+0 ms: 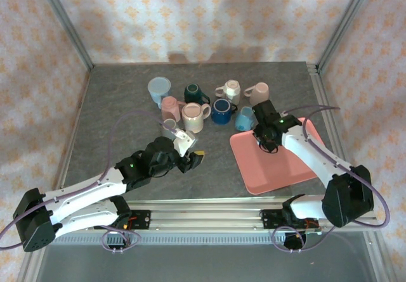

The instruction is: Turn the mug right side up

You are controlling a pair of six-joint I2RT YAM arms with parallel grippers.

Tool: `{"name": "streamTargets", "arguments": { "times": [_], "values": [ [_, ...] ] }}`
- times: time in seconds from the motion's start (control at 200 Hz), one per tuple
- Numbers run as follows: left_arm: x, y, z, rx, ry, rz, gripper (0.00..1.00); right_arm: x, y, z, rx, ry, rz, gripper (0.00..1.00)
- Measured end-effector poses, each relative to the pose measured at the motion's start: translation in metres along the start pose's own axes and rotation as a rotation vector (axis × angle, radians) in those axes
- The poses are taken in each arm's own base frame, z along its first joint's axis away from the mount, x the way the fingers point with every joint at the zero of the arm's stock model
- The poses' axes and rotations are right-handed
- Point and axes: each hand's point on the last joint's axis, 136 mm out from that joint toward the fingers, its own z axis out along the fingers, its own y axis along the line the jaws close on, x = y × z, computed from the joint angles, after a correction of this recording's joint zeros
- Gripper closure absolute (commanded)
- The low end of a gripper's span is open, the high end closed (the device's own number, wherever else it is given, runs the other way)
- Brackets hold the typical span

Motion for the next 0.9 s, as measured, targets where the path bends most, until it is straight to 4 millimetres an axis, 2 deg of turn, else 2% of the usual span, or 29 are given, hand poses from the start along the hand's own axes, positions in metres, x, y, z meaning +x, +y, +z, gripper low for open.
{"name": "streamTargets", "arguments": {
  "times": [0.555, 0.901],
  "values": [
    [0.001, 0.000, 0.000, -0.001, 0.003, 0.013, 0.44, 0.001, -0.004, 0.021, 0.069, -0.004, -0.013, 0.72],
    [0.003, 0.000, 0.003, -0.002, 0.014, 0.027, 0.44, -0.003, -0.009, 0.028, 0.111, -0.032, -0.032, 0.82]
  ]
}}
